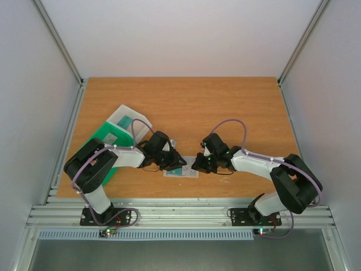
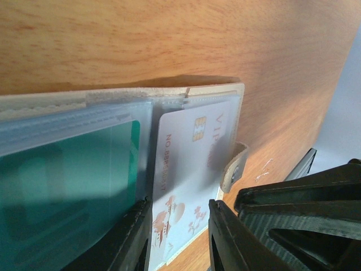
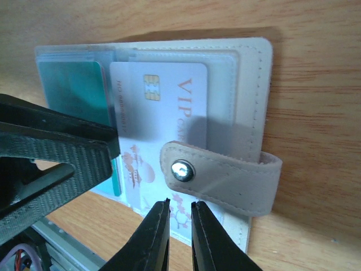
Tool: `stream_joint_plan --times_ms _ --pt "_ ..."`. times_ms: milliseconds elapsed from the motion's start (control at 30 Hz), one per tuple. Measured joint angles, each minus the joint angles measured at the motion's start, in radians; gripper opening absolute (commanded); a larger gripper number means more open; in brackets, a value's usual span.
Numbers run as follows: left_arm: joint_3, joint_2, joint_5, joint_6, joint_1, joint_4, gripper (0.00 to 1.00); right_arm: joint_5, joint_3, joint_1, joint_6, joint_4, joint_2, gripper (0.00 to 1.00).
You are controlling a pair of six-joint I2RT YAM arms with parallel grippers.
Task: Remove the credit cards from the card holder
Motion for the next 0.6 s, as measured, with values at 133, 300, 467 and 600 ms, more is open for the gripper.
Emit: stream_joint_plan --times_ms 133,300,467,600 --pt "0.006 -0.004 -0.008 0.009 0.000 -0.020 0.30 0.004 0.000 0.002 -0.001 0.000 0.024 0.12" --pt "0.008 -0.004 -0.008 0.011 -0.001 -0.020 0.30 0.004 0.003 0.002 -0.002 0.002 0.061 0.10" --pt "0.008 -0.004 -0.010 0.004 -0.006 -0.019 0.25 0.003 0.006 0.002 -0.003 0.003 0.069 0.08" --pt "0.008 -0.004 -0.016 -0.002 -0.007 -0.023 0.15 0.003 0.008 0.002 -0.003 0.003 0.072 0.07"
